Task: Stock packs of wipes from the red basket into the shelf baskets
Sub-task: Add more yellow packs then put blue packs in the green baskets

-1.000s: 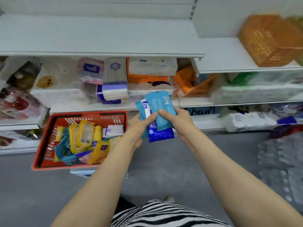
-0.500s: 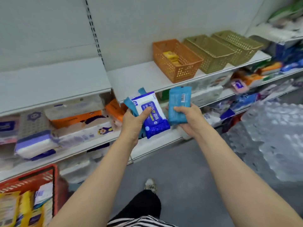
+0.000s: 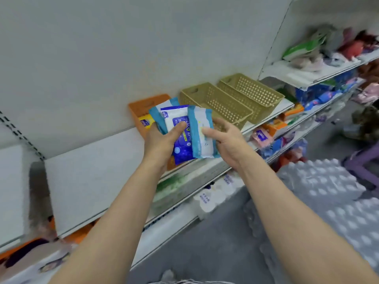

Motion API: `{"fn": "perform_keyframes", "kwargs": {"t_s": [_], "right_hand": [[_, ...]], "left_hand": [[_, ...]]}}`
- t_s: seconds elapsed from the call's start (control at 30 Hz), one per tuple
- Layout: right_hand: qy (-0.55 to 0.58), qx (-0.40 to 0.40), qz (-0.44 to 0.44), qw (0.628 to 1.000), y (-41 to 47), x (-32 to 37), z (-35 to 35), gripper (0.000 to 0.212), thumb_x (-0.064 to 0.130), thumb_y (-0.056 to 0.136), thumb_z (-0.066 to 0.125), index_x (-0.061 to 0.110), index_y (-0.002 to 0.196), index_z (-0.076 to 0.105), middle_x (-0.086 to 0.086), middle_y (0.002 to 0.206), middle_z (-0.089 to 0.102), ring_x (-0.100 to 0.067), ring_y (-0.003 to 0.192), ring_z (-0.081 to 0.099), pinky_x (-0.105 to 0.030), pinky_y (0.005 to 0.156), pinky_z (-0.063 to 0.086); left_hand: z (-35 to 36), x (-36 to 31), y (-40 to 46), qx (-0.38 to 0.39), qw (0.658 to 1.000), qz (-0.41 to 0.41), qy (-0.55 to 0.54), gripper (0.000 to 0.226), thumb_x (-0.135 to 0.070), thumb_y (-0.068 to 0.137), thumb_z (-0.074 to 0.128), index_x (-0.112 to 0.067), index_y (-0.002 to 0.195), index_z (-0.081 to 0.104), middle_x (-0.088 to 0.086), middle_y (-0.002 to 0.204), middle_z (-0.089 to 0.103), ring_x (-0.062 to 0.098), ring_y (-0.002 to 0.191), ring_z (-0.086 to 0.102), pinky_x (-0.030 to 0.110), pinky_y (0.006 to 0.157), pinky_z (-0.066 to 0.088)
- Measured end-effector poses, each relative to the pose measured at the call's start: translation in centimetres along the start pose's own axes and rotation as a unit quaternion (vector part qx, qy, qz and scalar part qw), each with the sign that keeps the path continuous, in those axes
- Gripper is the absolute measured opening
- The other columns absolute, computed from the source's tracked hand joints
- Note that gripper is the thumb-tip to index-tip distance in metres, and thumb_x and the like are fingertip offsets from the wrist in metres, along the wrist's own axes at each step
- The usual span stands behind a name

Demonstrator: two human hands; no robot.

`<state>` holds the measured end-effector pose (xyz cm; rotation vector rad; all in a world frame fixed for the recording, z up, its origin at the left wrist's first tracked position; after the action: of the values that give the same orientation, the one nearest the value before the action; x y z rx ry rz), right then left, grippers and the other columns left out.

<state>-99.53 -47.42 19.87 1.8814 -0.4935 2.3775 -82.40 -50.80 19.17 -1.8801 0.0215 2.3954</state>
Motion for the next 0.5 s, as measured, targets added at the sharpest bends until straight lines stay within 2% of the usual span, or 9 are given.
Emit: {"fn": "perform_keyframes", "kwargs": {"t_s": [0.1, 0.23, 0.3, 0.4, 0.5], "right_hand": [[-0.027, -0.017, -0.027, 0.999, 3.8, 2.0, -0.8, 0.040, -0.004, 0.078, 0.076, 0.000, 0.116, 0.064, -0.017, 0.104, 0.072, -0.027, 0.082, 0.071, -0.040, 0.073, 0.061], [-0.049, -0.019, -0.081, 0.995, 9.1, 4.3, -2.3, 0.030, 0.005, 0.080, 0.079, 0.010, 0.107, 0.067, -0.012, 0.098, 0.075, -0.022, 0.078, 0.074, -0.034, 0.065, 0.060], [-0.063, 0.009, -0.100, 0.993, 11.9, 5.3, -2.5, 0.029, 0.007, 0.081, 0.079, 0.011, 0.108, 0.068, -0.015, 0.098, 0.075, -0.025, 0.079, 0.074, -0.035, 0.065, 0.060], [-0.078, 0.058, -0.105, 0.990, 16.7, 6.7, -2.9, 0.034, 0.009, 0.081, 0.080, 0.010, 0.112, 0.067, -0.014, 0.100, 0.076, -0.029, 0.087, 0.074, -0.043, 0.076, 0.061], [-0.061, 0.130, -0.067, 0.987, 21.8, 7.7, -3.9, 0.048, 0.012, 0.081, 0.081, 0.005, 0.124, 0.061, -0.016, 0.108, 0.074, -0.034, 0.098, 0.072, -0.051, 0.090, 0.057]], "left_hand": [[2.2, 0.5, 4.3, -0.004, 0.999, 0.002, 0.033, 0.042, -0.027, 0.080, 0.081, -0.014, 0.117, 0.065, 0.001, 0.105, 0.076, 0.018, 0.093, 0.074, 0.042, 0.080, 0.061], [5.1, 1.0, 8.7, 0.003, 1.000, -0.004, 0.007, 0.040, -0.022, 0.083, 0.079, -0.015, 0.119, 0.063, -0.001, 0.103, 0.076, 0.015, 0.089, 0.075, 0.035, 0.069, 0.060], [6.4, 1.0, 10.6, -0.004, 1.000, -0.008, 0.004, 0.044, -0.021, 0.081, 0.080, -0.015, 0.120, 0.062, 0.001, 0.106, 0.076, 0.018, 0.091, 0.075, 0.038, 0.072, 0.061], [8.1, 1.0, 13.5, -0.033, 0.999, -0.006, 0.012, 0.044, -0.019, 0.078, 0.083, -0.016, 0.117, 0.064, 0.001, 0.106, 0.076, 0.019, 0.091, 0.075, 0.039, 0.076, 0.061], [10.2, 1.1, 16.3, -0.091, 0.996, 0.013, -0.009, 0.042, -0.014, 0.078, 0.083, -0.014, 0.116, 0.065, 0.003, 0.105, 0.076, 0.019, 0.089, 0.075, 0.037, 0.074, 0.061]]}}
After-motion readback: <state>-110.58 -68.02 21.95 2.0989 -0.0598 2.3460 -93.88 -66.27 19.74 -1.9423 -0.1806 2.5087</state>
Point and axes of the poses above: each hand's wrist, its own y-axis towards the middle knuckle, its own z-axis out of the palm, x = y × z, the point moved 1 cm from there along y, towards the middle knuckle
